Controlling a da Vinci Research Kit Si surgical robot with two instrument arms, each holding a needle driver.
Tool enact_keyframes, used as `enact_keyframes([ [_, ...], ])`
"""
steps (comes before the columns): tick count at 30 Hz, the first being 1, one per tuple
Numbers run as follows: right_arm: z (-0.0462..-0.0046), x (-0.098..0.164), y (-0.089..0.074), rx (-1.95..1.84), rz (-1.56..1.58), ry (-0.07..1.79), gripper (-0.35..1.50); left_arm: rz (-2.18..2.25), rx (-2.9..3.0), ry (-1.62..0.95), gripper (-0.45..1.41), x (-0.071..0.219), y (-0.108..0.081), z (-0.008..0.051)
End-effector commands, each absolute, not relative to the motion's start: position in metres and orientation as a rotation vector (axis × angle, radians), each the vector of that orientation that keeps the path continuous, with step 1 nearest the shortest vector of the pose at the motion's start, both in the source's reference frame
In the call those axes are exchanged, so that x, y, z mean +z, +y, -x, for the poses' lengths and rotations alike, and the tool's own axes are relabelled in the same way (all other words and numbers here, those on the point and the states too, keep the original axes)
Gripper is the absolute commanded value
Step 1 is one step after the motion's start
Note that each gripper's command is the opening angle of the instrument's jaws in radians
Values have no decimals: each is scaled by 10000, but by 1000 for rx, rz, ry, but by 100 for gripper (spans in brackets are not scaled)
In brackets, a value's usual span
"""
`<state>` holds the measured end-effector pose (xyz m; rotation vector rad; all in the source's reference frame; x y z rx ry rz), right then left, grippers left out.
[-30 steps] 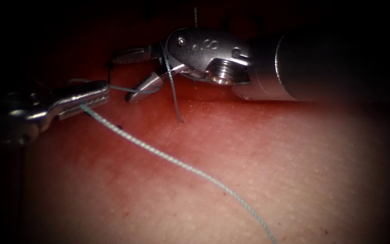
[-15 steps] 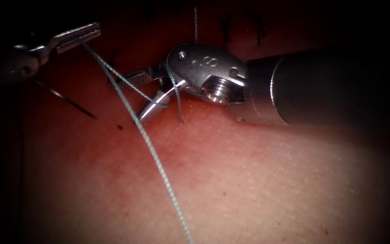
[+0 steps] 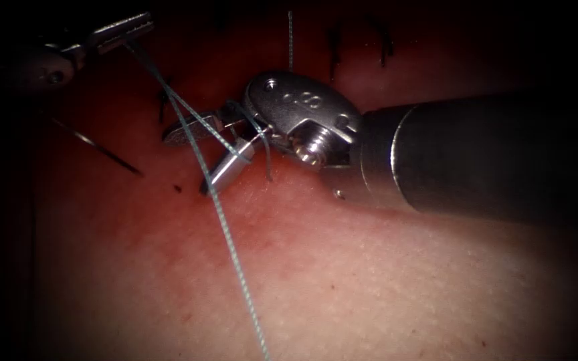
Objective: Wound Closure
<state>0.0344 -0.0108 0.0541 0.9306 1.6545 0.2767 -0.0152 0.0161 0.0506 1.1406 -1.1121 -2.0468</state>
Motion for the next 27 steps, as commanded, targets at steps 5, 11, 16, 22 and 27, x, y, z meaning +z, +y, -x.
enact_keyframes([
  [5,-352,538,-97,371,-886,1704,89,-1157,-2053,-1108,-45,533,166,156],
  [11,-342,526,-76,466,-829,1749,88,-1197,-2076,-1053,-45,552,154,151],
  [16,-339,526,-67,493,-798,1769,88,-1201,-2084,-1044,-45,554,145,156],
  [22,-332,525,-56,617,-739,1811,86,-1186,-2079,-1051,-45,558,134,160],
  [27,-331,529,-49,751,-737,1825,81,-1090,-2158,-1094,-45,567,118,175],
])
